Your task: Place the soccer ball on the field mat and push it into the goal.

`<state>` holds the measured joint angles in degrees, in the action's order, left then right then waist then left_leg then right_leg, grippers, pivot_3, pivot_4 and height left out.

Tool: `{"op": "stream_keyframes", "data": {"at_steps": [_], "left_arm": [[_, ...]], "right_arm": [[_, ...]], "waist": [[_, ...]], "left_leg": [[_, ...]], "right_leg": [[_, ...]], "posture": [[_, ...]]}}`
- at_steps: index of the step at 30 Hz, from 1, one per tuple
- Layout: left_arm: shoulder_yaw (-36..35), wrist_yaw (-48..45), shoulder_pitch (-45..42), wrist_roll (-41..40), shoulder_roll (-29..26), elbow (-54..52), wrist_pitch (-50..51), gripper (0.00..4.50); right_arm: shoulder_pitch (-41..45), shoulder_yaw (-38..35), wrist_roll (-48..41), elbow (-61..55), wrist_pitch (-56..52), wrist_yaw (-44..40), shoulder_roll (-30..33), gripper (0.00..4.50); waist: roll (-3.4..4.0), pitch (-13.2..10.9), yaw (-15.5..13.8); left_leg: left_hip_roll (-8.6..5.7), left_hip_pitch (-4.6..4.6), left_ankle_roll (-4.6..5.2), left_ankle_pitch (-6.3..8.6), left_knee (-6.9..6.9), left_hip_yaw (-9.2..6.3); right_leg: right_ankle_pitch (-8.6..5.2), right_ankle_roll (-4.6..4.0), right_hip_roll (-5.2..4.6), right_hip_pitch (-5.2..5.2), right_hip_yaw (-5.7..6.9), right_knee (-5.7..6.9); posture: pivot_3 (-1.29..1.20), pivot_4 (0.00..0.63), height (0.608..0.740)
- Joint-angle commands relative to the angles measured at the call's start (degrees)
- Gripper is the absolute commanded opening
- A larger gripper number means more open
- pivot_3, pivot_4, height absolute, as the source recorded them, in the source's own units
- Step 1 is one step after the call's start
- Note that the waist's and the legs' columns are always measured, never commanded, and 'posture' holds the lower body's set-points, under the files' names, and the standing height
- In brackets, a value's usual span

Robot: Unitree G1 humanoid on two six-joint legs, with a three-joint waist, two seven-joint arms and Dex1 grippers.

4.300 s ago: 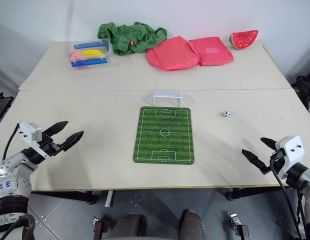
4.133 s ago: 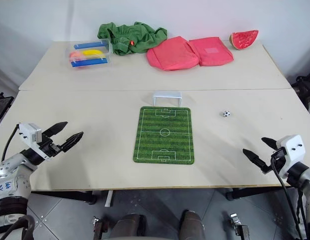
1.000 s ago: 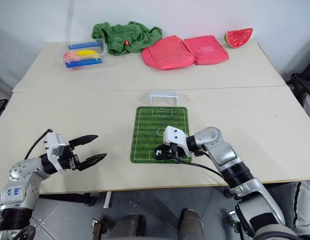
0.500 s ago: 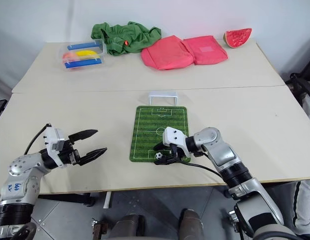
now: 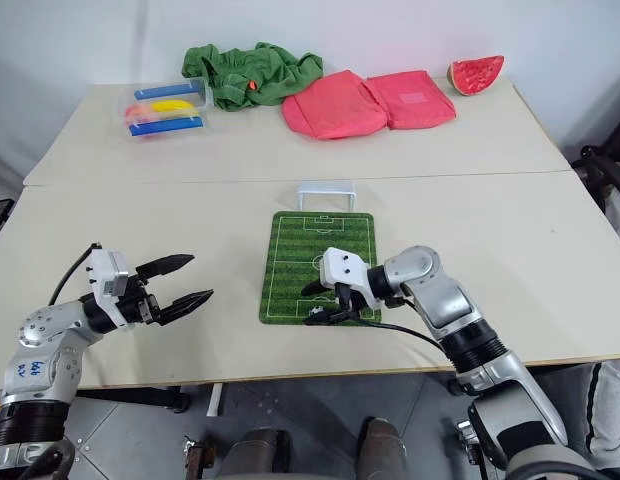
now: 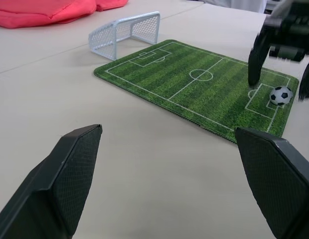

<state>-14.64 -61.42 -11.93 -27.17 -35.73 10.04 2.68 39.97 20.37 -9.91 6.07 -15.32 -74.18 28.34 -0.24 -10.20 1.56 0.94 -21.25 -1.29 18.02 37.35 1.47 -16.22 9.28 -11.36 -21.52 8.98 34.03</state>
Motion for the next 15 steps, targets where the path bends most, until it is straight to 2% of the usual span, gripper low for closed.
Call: {"op": "stream_keyframes", "data": {"at_steps": [1,4,10,15], "left_arm": [[-0.4,-0.3,-0.9,-0.3,0.1,0.5,-1.1,4.5],[-0.3,-0.7,-1.3,-0.4,0.1,1.1,-1.2,4.5],[0.4,-2.8,-1.7,-0.9,0.0,1.8,-0.7,4.5],[1.0,-4.8,-1.6,-1.5,-0.2,0.9,0.7,4.5]], "right_arm": [[1.5,-3.2,-2.8,-6.8,-3.3,0.5,1.3,2.72],[-0.8,-4.6,-5.3,-14.2,-7.2,0.7,3.2,2.12],[-8.3,-3.6,-6.3,-24.2,-11.4,3.5,5.8,0.03],[-12.2,-2.1,-5.5,-25.8,-11.7,5.4,5.9,0.01]], "waist": [[0.0,0.0,0.0],[0.0,0.0,0.0],[-0.03,0.0,-0.2],[-0.03,0.0,0.0]], "left_leg": [[0.0,-0.01,0.0,0.0,0.0,0.0],[0.0,-0.01,0.0,0.0,-0.02,0.0],[-0.01,-0.03,-0.01,0.03,-0.05,-0.01],[-0.01,-0.02,0.0,0.03,-0.02,0.0]], "right_leg": [[0.0,0.0,0.0,0.0,0.0,-0.01],[0.0,0.0,0.0,0.0,0.0,-0.01],[0.0,0.0,0.0,0.0,0.03,-0.07],[0.0,0.0,0.0,0.0,0.0,-0.05]], "posture": [[0.0,0.15,0.74],[0.0,0.15,0.74],[0.0,0.15,0.74],[0.0,0.15,0.74]]}}
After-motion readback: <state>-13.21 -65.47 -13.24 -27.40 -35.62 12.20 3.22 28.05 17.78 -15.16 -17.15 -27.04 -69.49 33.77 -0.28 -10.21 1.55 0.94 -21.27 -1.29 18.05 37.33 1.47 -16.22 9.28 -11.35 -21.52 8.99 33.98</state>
